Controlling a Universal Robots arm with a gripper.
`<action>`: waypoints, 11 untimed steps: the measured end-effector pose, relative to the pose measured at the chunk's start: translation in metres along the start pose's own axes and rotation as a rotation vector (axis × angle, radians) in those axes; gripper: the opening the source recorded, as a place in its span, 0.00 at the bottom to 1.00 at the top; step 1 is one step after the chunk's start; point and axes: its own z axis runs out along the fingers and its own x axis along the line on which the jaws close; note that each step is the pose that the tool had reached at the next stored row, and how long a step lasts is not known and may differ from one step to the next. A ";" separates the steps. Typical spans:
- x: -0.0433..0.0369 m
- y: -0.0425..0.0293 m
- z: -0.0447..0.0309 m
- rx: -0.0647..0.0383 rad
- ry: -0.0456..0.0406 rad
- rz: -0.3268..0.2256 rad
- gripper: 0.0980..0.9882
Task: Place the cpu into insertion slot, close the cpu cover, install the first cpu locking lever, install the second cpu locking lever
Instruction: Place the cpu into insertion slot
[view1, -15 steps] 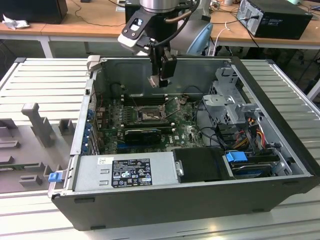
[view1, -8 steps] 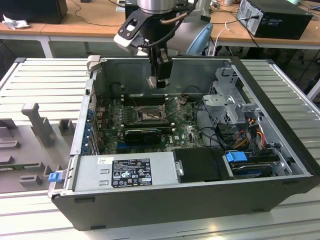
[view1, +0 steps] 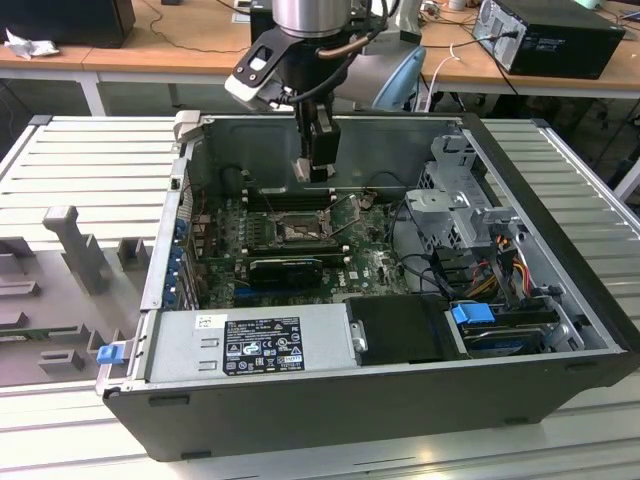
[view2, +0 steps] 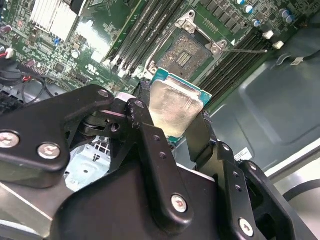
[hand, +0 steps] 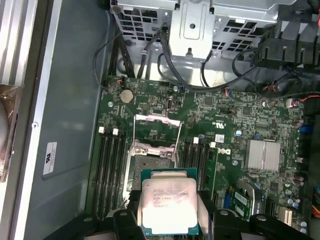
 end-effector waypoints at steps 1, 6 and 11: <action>0.0000 -0.0001 0.0011 0.001 0.0001 0.000 0.48; -0.0002 -0.0005 0.0061 0.006 0.0015 0.001 0.48; -0.0002 -0.0006 0.0077 0.006 0.0006 0.014 0.48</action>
